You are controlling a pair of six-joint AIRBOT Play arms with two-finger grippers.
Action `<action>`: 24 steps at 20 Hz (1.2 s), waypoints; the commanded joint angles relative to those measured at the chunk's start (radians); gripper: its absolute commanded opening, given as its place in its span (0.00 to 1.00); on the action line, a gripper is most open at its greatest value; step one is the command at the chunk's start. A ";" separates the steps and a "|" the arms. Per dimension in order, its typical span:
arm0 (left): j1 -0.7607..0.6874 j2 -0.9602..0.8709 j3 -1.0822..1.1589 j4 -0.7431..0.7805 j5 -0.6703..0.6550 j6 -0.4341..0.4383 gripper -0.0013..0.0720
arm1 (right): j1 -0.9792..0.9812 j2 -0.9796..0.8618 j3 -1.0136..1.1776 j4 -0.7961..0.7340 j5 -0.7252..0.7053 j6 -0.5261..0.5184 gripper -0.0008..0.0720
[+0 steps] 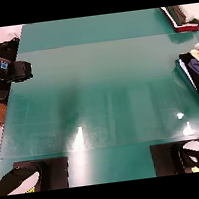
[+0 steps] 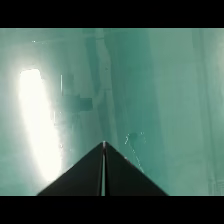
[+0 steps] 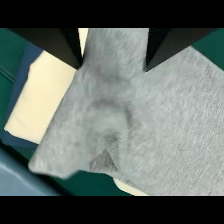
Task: Fold the shirts.
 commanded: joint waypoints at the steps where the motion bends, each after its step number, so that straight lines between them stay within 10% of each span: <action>1: 0.000 0.000 0.000 0.000 0.002 0.001 0.05 | -0.067 0.018 -0.048 -0.038 0.056 0.064 0.68; 13: 0.000 0.000 0.000 -0.003 0.086 -0.007 0.05 | 0.383 0.171 -0.048 0.377 -0.033 0.103 0.65; 16: 0.000 0.000 0.000 -0.003 0.118 -0.007 0.05 | 0.618 0.190 -0.048 0.377 -0.032 0.060 0.04; 24: 0.000 0.000 0.000 -0.003 0.143 -0.007 0.05 | 0.987 0.184 -0.048 0.369 -0.094 0.052 0.04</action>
